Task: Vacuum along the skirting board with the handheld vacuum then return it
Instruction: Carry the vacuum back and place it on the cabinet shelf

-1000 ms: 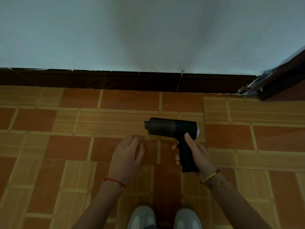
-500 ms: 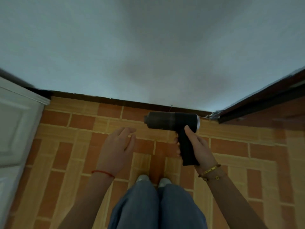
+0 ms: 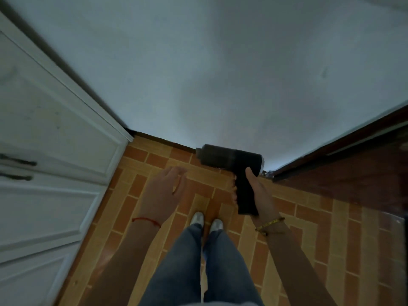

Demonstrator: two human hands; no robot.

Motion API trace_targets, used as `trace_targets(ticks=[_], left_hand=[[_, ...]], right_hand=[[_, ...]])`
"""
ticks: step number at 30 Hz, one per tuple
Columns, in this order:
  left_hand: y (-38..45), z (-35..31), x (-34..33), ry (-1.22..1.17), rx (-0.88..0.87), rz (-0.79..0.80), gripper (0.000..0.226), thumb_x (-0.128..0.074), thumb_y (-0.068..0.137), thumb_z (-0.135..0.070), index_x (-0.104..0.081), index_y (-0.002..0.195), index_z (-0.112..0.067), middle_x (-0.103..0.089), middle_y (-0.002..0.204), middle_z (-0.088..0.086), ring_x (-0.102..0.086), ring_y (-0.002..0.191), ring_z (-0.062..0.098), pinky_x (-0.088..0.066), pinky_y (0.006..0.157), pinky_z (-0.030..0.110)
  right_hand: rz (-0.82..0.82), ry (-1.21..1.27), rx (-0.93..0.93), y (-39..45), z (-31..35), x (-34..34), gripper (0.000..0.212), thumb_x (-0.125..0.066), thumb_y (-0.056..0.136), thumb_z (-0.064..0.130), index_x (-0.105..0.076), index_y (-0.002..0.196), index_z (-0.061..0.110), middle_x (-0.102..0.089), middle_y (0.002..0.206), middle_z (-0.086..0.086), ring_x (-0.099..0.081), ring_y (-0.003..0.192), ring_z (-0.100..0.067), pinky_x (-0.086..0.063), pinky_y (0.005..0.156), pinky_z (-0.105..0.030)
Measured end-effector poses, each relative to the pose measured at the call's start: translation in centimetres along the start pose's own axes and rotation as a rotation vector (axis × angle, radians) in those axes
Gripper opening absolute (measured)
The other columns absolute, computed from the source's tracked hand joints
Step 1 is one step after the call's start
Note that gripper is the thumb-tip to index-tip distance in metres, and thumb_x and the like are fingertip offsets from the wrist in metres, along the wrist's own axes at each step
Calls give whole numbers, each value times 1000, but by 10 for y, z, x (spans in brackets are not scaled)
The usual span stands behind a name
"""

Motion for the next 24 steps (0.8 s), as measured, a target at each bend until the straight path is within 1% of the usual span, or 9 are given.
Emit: trace_targets(ticks=[2, 6, 9, 11, 13, 15, 19, 22, 24], left_hand=[[-17, -6, 16, -8, 12, -3, 21, -52, 101, -21, -66, 117, -15, -68, 108, 0, -63, 95, 15, -53, 83, 33], [-49, -6, 37, 9, 75, -53, 24, -51, 101, -25, -67, 117, -16, -68, 110, -2, -64, 97, 13, -51, 85, 29], [-76, 1, 50, 5, 159, -102, 25, -49, 102, -24, -66, 118, -14, -68, 111, 1, -64, 97, 16, -52, 84, 34], [-95, 7, 61, 5, 196, -162, 23, -49, 102, -24, -66, 116, -17, -68, 110, -1, -64, 96, 15, -53, 83, 34], [-114, 14, 73, -4, 247, -228, 21, -50, 102, -25, -66, 114, -19, -68, 111, -4, -64, 97, 13, -53, 83, 32], [-134, 24, 84, -14, 311, -276, 21, -51, 101, -26, -67, 114, -20, -68, 109, -5, -63, 96, 12, -51, 82, 30], [-183, 43, 112, -12, 431, -395, 22, -51, 101, -27, -66, 117, -23, -68, 112, -6, -65, 96, 13, -53, 79, 32], [-222, 57, 131, 1, 511, -478, 22, -51, 101, -26, -66, 117, -21, -68, 110, -5, -63, 81, 13, -50, 70, 29], [-255, 72, 144, 16, 567, -543, 20, -52, 101, -26, -65, 116, -22, -67, 108, -5, -58, 70, 8, -46, 63, 25]], right_hand=[[12, -29, 1, -19, 7, -9, 46, -56, 83, 46, -64, 93, 3, -62, 71, -10, -55, 53, -21, -49, 51, -32], [48, -82, 13, -42, 13, -22, 42, -57, 81, 45, -65, 90, 5, -63, 71, -9, -56, 54, -20, -49, 54, -32], [89, -136, -1, -52, 10, -34, 43, -57, 81, 46, -65, 87, 5, -64, 71, -9, -58, 54, -19, -50, 54, -30], [112, -198, -41, -52, 4, -41, 53, -64, 71, 57, -67, 89, 6, -65, 74, -11, -59, 60, -22, -51, 60, -33], [135, -284, -85, -52, -4, -50, 69, -71, 57, 69, -69, 90, 9, -67, 78, -11, -62, 67, -25, -51, 70, -39], [182, -322, -88, -54, -8, -65, 69, -71, 57, 68, -69, 90, 9, -67, 77, -10, -62, 67, -26, -50, 73, -42], [357, -302, -81, -72, -18, -117, 47, -62, 73, 49, -66, 90, 6, -66, 68, -7, -59, 56, -21, -52, 58, -32], [452, -338, -93, -86, -30, -150, 48, -61, 74, 47, -65, 97, 5, -65, 71, -6, -59, 52, -17, -52, 51, -26], [524, -380, -113, -98, -46, -176, 53, -61, 75, 49, -64, 104, 5, -64, 76, -7, -58, 55, -18, -51, 53, -27]])
Point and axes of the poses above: each hand's wrist, its own y-axis towards the middle knuckle, its own x-axis out of the back of the hand, z = x × y, the point moved 10 cm from there along y, towards the middle knuckle
